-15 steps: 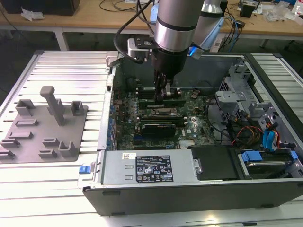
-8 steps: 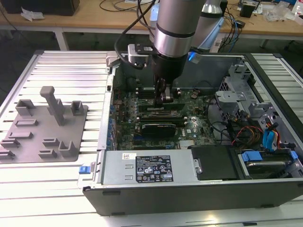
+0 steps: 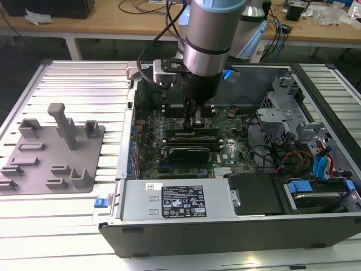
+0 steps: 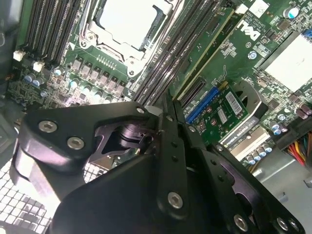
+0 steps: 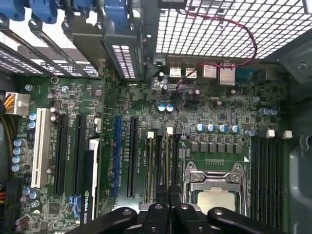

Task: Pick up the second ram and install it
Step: 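Insert the second ram into the second slot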

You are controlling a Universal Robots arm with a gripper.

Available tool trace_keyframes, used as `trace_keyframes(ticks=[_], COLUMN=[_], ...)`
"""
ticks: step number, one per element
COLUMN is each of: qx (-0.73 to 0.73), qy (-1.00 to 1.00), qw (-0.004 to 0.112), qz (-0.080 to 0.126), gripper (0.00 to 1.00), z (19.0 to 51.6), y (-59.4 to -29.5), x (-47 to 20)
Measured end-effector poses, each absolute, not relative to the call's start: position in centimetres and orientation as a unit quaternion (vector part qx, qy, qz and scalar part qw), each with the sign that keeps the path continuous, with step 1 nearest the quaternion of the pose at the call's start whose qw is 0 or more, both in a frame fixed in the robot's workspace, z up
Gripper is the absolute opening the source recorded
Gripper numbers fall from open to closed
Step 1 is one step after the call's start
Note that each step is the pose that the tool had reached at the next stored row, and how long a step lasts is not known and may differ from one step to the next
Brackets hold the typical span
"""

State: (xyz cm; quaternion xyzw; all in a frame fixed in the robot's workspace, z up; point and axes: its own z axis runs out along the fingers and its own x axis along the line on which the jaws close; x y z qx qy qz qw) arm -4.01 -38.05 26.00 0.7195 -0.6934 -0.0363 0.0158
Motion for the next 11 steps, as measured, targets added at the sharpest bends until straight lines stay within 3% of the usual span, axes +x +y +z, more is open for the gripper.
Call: trace_keyframes(ticks=[11], qx=[0.719], qy=[-0.693], qw=[0.015], qz=[-0.036], gripper=[0.09], z=[25.22], y=[-38.05], x=[-4.02])
